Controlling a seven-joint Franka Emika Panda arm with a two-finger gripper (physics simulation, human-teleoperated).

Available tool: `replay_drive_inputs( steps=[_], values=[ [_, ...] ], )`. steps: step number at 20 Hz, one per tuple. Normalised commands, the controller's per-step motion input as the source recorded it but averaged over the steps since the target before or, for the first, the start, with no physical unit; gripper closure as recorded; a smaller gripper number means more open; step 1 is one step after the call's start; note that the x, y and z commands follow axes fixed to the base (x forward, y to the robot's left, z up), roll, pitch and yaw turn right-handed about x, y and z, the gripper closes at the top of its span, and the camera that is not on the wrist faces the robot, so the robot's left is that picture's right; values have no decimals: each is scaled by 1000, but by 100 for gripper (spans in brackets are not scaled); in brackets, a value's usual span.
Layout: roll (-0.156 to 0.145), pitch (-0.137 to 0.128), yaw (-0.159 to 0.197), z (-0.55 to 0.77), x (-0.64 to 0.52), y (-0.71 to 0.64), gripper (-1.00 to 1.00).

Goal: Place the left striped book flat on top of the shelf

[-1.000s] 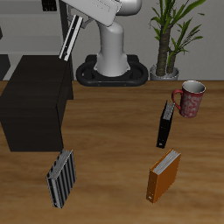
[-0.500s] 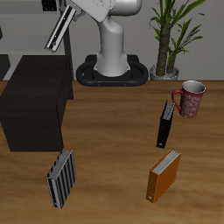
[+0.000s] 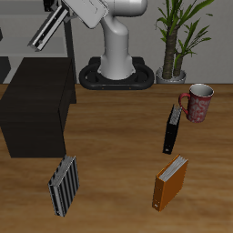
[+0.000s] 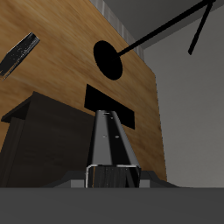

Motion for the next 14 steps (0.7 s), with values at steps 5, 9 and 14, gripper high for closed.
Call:
replay_drive_inputs(
  steps=[5, 9, 14],
  values=[
    [-56, 30, 13, -145, 94, -150, 100],
    [-77, 35, 3, -219, 145, -207, 100],
    [-116, 5, -9, -131, 89, -268, 100]
  ],
)
